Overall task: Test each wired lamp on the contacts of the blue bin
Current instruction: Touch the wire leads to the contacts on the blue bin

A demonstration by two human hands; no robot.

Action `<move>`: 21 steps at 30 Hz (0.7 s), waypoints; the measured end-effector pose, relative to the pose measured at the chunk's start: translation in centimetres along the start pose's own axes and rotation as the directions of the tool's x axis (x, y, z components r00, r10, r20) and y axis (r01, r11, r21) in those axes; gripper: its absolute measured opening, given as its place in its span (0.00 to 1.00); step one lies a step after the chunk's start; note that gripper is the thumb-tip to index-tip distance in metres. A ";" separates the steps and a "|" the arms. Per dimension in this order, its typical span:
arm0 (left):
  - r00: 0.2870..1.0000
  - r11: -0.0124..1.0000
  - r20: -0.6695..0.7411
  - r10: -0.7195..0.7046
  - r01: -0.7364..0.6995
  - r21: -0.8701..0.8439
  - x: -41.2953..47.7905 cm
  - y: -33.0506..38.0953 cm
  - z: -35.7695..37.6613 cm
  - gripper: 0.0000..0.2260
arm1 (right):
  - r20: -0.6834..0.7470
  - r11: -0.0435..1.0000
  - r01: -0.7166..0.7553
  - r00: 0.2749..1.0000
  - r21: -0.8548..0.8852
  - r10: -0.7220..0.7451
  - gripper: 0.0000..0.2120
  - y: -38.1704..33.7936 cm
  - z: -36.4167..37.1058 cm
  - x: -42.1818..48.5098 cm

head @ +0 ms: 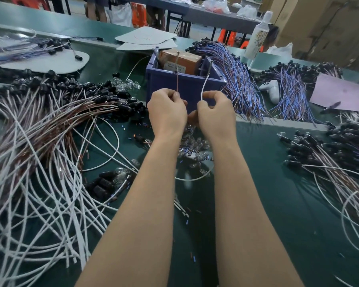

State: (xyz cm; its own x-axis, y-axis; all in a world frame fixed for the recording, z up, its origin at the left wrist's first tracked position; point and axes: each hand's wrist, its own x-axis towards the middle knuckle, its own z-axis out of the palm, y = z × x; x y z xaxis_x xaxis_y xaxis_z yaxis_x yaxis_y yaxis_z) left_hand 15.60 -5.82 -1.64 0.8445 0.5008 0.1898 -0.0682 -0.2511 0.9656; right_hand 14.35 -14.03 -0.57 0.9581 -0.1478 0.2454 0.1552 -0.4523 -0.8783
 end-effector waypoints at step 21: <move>0.999 0.998 -0.045 0.004 -0.007 -0.070 -0.5 -0.5 0.4 0.05 | 0.024 0.999 -0.051 0.998 -0.016 0.051 0.09 0.3 0.1 0.5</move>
State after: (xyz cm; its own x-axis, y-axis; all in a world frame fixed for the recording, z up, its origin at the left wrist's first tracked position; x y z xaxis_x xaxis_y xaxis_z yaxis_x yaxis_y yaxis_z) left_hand 15.45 -6.30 -2.32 0.8196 0.5364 0.2015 -0.1109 -0.1964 0.9742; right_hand 14.92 -14.11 -0.74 0.9703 -0.1494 0.1904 0.1028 -0.4579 -0.8830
